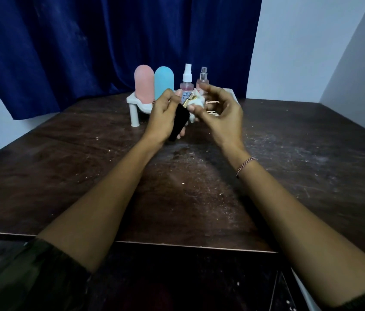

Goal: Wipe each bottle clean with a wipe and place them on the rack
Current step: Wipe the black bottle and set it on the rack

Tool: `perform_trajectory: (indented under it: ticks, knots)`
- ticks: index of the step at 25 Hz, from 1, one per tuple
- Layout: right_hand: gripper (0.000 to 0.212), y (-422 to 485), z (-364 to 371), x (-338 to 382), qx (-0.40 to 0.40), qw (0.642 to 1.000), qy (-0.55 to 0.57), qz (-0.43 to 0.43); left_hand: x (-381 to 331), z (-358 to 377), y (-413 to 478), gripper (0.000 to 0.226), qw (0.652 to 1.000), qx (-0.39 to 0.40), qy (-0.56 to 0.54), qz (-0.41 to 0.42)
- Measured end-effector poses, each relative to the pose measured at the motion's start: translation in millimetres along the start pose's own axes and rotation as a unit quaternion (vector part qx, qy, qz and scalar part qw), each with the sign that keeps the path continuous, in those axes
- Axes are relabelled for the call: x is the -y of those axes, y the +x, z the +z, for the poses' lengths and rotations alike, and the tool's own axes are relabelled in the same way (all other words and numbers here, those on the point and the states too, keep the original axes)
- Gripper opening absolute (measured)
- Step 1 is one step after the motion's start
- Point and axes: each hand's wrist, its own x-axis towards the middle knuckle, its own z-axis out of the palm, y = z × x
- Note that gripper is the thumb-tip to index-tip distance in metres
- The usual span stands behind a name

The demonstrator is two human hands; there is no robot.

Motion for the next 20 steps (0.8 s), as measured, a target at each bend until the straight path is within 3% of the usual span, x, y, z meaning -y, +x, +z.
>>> perform_trajectory:
  ticks: [3,6,14,20]
  knots:
    - [0.026,2,-1,-2,0.026,0.998,-0.047,-0.015,-1,-4,0,0.025,0.999,0.032,-0.002,-0.013]
    - [0.013,5,-2,-5,0.054,0.998,0.004,0.041,-3,-7,0,0.026,0.998,0.057,0.016,-0.012]
    - [0.021,2,-16,-5,0.142,0.976,0.087,0.141,3,-11,0,0.027,0.991,0.066,0.099,0.053]
    - [0.014,5,-27,-3,0.184,0.926,0.205,0.259,-2,-6,-6,0.026,0.984,0.097,0.131,0.071]
